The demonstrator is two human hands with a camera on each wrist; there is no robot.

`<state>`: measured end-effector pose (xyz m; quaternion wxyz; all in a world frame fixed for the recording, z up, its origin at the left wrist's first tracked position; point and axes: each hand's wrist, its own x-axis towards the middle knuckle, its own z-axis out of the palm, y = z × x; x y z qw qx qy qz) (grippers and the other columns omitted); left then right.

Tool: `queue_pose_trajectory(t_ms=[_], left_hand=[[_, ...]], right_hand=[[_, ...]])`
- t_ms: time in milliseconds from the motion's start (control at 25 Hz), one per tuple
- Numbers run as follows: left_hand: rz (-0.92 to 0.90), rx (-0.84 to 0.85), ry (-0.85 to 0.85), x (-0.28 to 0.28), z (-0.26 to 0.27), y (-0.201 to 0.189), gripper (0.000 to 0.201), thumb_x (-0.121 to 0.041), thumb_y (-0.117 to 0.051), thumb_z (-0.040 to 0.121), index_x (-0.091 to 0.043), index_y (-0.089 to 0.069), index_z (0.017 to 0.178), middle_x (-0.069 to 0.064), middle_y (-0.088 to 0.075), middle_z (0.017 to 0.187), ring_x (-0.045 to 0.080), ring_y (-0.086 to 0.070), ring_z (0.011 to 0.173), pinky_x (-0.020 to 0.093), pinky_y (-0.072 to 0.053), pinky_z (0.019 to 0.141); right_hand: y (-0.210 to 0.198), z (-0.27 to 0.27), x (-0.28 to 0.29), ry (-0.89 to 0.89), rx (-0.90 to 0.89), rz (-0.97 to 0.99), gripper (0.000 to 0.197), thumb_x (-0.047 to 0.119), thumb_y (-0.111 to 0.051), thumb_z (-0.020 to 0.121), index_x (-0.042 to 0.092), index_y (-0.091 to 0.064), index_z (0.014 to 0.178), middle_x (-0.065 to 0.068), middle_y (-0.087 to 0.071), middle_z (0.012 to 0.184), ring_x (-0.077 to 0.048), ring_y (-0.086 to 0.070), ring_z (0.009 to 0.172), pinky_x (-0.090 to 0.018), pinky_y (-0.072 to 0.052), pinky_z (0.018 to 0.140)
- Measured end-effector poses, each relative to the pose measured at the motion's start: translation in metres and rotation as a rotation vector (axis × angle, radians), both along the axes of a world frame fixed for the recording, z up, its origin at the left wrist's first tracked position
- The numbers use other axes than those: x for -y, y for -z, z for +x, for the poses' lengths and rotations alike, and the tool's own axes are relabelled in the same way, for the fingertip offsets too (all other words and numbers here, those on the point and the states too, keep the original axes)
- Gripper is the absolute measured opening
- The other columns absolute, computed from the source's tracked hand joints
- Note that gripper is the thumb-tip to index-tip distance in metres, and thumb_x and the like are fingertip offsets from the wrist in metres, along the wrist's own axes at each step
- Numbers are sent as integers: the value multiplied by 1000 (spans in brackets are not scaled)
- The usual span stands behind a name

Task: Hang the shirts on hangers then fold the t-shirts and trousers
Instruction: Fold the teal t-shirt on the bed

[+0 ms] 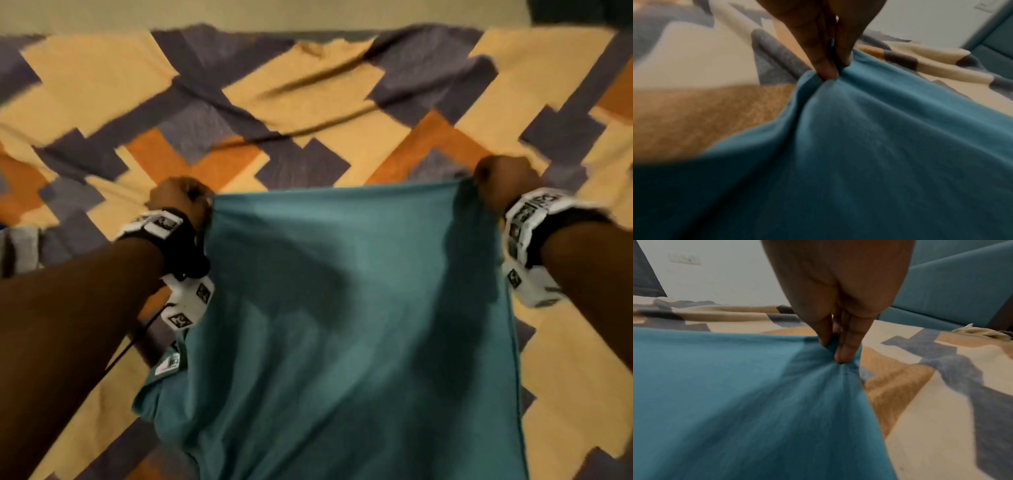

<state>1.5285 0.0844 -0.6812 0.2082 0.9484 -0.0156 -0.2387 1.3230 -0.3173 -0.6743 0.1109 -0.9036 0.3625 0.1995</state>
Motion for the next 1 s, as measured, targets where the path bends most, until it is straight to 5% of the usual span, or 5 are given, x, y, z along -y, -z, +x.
queue_pose_trajectory(t_ms=[280,400,560,680,1000], left_hand=[[41,70,20,15,7,26,15,-7,-51,90,-8,-61,101,16,-62,97,32,-55,95,30,-36,80],[77,68,50,19,4,19,18,-7,-50,89,-8,-59,105,20,-59,114,37,-52,107,38,-36,94],[34,155,111,10,-33,-1,50,-14,-56,89,-18,-44,137,15,-30,147,35,-36,131,41,-12,114],[-134,256,208,-26,-104,-11,57,-5,-57,85,-7,-41,140,25,-29,146,40,-32,134,38,-24,113],[214,95,78,-146,-300,-3,44,-20,-71,79,-4,-58,117,25,-53,115,45,-52,102,52,-43,84]], right_hand=[[14,10,6,-40,126,-85,16,5,-51,92,-4,-62,100,-38,-58,98,-51,-56,92,-48,-46,78],[-1,13,-1,-46,100,-51,20,6,-49,93,-3,-60,108,-38,-58,103,-52,-56,97,-48,-46,81],[-21,-2,-43,-108,171,-54,27,14,-52,91,6,-55,117,-30,-58,111,-50,-56,100,-51,-47,81],[-29,-45,-104,-180,362,77,27,12,-59,87,7,-61,114,-22,-63,113,-43,-60,101,-48,-48,85],[18,-183,-246,-246,336,382,18,15,-62,80,11,-72,94,-10,-69,96,-35,-63,91,-34,-44,86]])
